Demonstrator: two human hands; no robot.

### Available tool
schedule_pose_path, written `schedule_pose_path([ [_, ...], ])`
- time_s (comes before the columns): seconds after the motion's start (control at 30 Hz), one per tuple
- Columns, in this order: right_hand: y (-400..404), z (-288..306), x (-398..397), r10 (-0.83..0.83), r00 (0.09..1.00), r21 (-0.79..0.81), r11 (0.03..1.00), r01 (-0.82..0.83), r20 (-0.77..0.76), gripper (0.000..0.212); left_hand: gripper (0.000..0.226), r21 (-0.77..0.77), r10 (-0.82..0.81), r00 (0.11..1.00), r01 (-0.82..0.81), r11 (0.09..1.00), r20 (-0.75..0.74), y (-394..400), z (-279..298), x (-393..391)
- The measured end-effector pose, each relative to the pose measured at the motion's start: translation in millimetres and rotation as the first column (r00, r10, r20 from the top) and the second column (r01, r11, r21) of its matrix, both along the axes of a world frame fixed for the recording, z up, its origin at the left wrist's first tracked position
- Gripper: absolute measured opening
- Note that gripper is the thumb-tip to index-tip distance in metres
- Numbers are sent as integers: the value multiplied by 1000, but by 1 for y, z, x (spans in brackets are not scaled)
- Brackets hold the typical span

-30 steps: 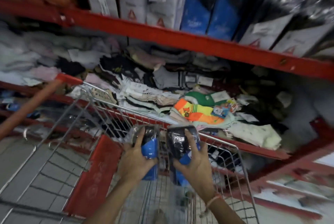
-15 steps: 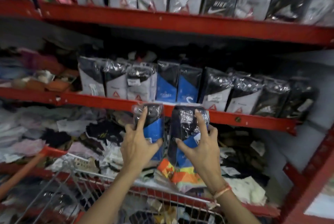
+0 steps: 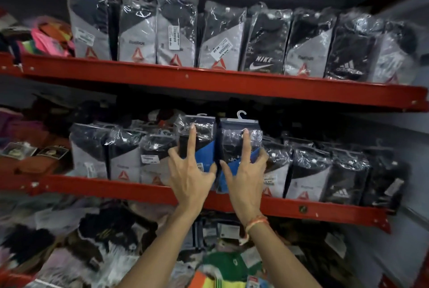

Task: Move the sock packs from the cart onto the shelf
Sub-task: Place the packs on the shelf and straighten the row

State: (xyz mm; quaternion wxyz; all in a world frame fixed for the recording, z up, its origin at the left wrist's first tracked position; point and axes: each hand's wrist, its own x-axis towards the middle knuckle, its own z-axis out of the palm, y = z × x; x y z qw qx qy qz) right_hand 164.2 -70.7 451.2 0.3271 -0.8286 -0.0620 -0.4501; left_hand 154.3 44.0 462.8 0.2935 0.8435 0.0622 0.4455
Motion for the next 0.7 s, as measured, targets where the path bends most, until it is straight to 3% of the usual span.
schedule_pose_path([
  [0.43, 9, -21, 17, 21, 998, -31, 999, -23, -62, 85, 106, 96, -12, 982, 31, 995, -187, 3, -36, 16],
  [0.57, 8, -32, 6, 53, 990, -65, 996, -62, -132, 75, 108, 146, -20, 973, 54, 988, -229, 10, -31, 11],
  [0.7, 0, -13, -6, -49, 997, -296, 953, 64, 60, 74, 102, 357, -5, 997, 31, 934, -72, 19, -19, 0],
])
